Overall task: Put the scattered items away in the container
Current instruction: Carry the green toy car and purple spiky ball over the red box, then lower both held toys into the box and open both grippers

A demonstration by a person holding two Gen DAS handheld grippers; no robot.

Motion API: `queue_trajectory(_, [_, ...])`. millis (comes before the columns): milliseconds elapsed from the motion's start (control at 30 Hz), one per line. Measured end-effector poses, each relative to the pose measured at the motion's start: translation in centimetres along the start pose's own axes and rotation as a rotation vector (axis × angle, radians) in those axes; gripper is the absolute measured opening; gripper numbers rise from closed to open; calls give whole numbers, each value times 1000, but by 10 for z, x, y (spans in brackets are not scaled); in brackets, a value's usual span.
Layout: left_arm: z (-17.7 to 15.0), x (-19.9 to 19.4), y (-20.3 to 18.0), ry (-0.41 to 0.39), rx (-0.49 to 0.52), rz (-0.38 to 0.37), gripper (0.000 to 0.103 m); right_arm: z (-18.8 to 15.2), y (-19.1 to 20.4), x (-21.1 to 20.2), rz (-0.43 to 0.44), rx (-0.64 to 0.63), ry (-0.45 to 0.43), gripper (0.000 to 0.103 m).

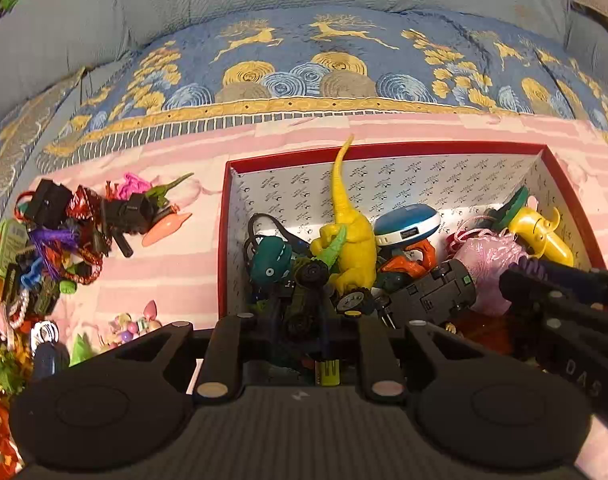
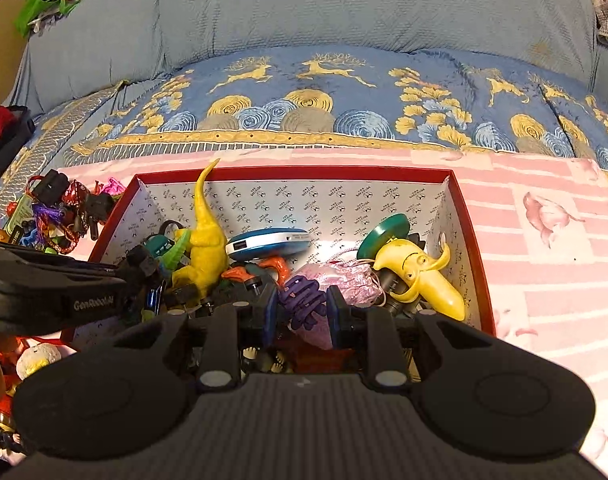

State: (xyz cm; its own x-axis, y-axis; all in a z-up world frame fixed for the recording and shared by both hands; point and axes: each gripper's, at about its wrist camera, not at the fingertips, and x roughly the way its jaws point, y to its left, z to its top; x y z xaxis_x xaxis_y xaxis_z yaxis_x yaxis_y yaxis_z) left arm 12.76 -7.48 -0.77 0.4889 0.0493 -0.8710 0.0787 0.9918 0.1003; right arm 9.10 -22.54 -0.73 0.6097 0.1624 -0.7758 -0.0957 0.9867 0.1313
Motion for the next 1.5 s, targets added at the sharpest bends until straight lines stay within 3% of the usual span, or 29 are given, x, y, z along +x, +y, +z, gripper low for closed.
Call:
queue_trajectory(333, [-3,-7,-7,-31,6,-10,19,-3,-4,-10,22,37,-46,24])
queue_trajectory(500, [-2,-21,-19,-108,36,5,19,-3,-8,-21,21,44,-102,24])
queue_trajectory(633, [-5,-24,-28,-168,86,67,19,-3,-15,-23,69,82,-115,24])
queue_trajectory(1000, [-6,-12,-24,-123,73,46,19,-2,-13,-15,63,101,-99,24])
queue_trajectory(1500, [-10,-14,-24,-159,82,52,19,-5,-7,-12,42,56,-90,24])
